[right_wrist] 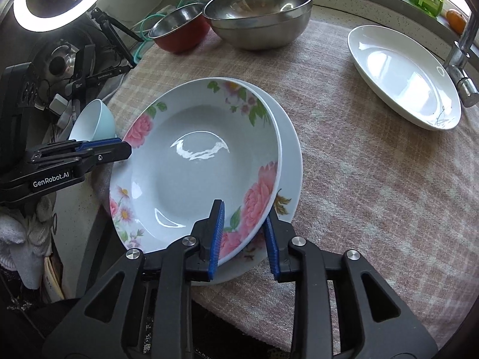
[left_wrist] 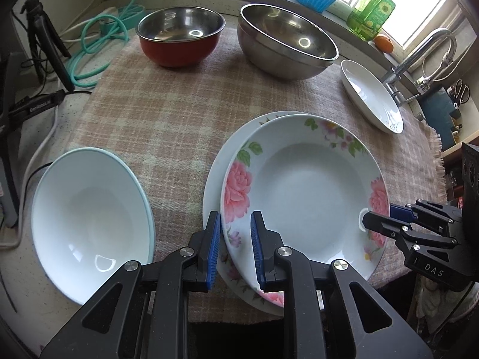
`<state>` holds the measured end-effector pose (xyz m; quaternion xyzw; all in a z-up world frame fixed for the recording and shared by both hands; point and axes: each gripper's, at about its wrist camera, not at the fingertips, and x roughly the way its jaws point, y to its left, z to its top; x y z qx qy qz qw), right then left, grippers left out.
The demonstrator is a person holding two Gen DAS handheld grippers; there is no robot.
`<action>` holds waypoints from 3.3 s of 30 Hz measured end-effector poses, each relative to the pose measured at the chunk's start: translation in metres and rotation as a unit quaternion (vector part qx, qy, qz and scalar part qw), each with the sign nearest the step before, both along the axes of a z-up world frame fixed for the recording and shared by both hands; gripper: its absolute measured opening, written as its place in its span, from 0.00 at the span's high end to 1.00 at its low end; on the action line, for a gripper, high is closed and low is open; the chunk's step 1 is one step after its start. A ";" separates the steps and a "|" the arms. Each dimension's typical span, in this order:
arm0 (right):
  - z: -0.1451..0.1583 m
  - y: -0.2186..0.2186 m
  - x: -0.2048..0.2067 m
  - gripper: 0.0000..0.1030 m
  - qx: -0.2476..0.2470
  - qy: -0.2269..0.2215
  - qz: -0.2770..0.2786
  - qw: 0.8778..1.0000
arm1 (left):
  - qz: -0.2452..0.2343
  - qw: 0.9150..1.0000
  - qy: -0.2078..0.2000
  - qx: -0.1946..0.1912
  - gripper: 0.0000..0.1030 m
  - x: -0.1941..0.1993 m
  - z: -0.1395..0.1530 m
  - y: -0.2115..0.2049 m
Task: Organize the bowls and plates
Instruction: 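Open the right gripper and withdraw from the plate stack, then move the right gripper to the white oval plate rim and close, then lift the white oval plate and carry it toward the plate stack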
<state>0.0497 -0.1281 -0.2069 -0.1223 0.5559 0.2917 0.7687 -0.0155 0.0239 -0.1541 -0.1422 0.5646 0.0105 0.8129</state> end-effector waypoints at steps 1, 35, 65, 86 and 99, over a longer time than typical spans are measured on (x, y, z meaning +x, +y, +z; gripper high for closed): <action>-0.001 0.002 -0.002 0.63 -0.006 -0.005 0.003 1.000 | -0.001 1.000 -0.001 0.000 0.83 0.000 0.000 0.001; 0.040 -0.042 -0.010 0.34 0.048 -0.072 -0.109 0.990 | -0.055 0.995 -0.077 -0.032 0.83 0.013 0.050 0.018; 0.069 -0.220 0.140 0.34 0.104 -0.088 -0.175 0.975 | -0.014 0.994 -0.077 -0.071 0.83 0.124 0.038 -0.124; 0.024 -0.211 0.219 0.76 0.092 -0.032 -0.182 0.979 | 0.029 0.997 -0.043 -0.055 0.83 0.205 -0.003 -0.129; 0.007 -0.198 0.242 0.88 0.081 -0.007 -0.172 0.982 | 0.017 0.998 -0.026 -0.055 0.89 0.223 -0.017 -0.129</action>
